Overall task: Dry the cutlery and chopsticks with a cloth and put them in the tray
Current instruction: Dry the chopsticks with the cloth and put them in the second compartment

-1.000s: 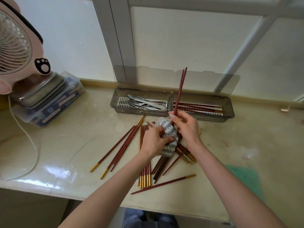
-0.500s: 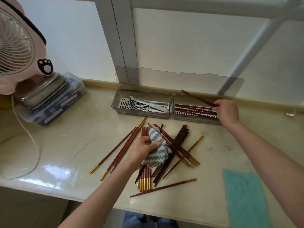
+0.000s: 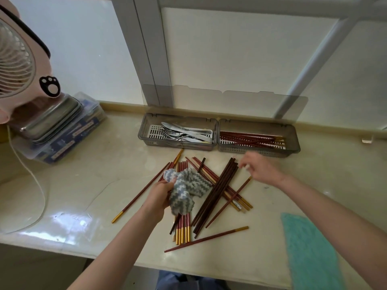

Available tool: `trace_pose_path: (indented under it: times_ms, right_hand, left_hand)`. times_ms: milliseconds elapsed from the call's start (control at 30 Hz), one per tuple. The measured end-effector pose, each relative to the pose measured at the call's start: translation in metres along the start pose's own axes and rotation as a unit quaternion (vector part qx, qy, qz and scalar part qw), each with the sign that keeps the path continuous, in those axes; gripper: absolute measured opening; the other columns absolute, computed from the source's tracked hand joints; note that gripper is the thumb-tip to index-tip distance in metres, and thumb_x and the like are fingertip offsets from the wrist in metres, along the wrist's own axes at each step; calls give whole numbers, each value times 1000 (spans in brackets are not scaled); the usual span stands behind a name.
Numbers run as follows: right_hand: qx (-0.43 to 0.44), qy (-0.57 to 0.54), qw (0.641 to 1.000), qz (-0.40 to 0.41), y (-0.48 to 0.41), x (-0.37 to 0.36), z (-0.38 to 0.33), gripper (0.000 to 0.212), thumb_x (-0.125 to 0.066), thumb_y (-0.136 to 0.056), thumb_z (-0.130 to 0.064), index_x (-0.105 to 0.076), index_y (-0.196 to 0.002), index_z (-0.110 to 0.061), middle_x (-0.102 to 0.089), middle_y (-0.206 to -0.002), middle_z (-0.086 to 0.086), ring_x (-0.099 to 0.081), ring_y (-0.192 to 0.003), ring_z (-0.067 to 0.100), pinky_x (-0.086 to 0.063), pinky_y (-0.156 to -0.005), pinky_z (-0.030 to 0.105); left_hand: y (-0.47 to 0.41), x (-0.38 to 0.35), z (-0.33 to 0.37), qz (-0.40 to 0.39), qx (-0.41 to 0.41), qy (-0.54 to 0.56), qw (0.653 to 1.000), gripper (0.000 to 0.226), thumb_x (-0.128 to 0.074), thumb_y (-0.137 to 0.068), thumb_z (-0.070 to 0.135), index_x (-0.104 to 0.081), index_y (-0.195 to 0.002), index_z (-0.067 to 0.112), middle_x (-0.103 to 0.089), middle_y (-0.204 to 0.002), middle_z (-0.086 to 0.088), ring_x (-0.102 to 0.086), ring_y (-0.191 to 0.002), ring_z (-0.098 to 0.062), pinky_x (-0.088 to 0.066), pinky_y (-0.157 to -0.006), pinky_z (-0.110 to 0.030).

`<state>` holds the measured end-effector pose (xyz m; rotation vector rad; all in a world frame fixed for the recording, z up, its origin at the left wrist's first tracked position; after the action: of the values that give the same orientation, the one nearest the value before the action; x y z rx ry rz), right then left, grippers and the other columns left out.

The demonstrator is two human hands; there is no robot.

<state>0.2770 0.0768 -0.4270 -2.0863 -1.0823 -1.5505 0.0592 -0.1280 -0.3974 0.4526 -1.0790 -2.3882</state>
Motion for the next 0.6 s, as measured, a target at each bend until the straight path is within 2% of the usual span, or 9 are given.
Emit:
trace_pose_path:
  times_ms: [67,133,267,367,467,533,600]
  right_hand:
    - [2,36,997,-65,10,-26,1,35,-57,-77,6,-67,-89,-25,-48,-95,-11,-53,-95,12,-49,-81,33]
    - [4,59,995,-77,15,-34,0,31,-59,-78,1,-65,-92,-27,-48,-100,-12,-53,-93,12,-45,-79,27]
    - [-6,58,996,-68,14,-34,-2,15,-68,-79,-12,-66,-84,-25,-56,-96,-10,-55,-94,13,-44,-77,27]
    - [-17,3,999,-29,4,-23,-12,15,-68,-77,-10,-65,-80,-24,-58,-88,-11,-55,-93,13,-46,-76,30]
    - [14,-30,999,16,-12,-11,-44,16,-66,-79,-8,-65,-79,-23,-59,-88,-10,-54,-91,13,-44,-72,29]
    - [42,-28,998,23,-25,-13,-73,12,-65,-82,-10,-66,-83,-22,-59,-91,-8,-51,-93,11,-37,-72,22]
    - [71,-26,997,33,-40,-20,-102,8,-66,-84,-13,-67,-87,-20,-60,-95,-4,-52,-96,13,-38,-73,22]
  left_hand:
    - [3,2,-1,-4,8,11,1000,11,-41,-97,11,-51,-99,8,-66,-93,-12,-64,-84,-22,-50,-67,-30]
    - [5,6,0,1,7,22,1000,11,-41,-96,15,-50,-98,11,-66,-94,-11,-63,-86,-22,-49,-69,-32]
    - [5,18,3,37,2,63,997,27,-40,-92,22,-54,-108,6,-66,-102,-15,-64,-94,-28,-50,-76,-37]
    - [8,29,14,42,-36,121,991,36,-41,-91,31,-60,-109,6,-69,-103,-15,-65,-95,-30,-52,-79,-38]
    - [15,48,30,113,-112,175,972,32,-37,-94,32,-59,-103,11,-66,-95,-9,-64,-84,-23,-50,-66,-33]
    - [19,61,37,169,-137,204,955,29,-38,-95,33,-55,-109,14,-64,-95,-6,-61,-81,-20,-49,-65,-33]
    - [23,72,42,199,-154,231,940,27,-38,-96,33,-52,-111,16,-62,-93,-3,-60,-79,-18,-48,-65,-31]
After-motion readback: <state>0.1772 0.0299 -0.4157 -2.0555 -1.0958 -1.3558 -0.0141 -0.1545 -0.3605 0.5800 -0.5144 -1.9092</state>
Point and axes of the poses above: each hand's wrist, its own y-axis away from the middle knuckle, its own x-axis out of the back of the hand, z = x × y, the point moved 6 cm from there along -y, towards the middle knuckle
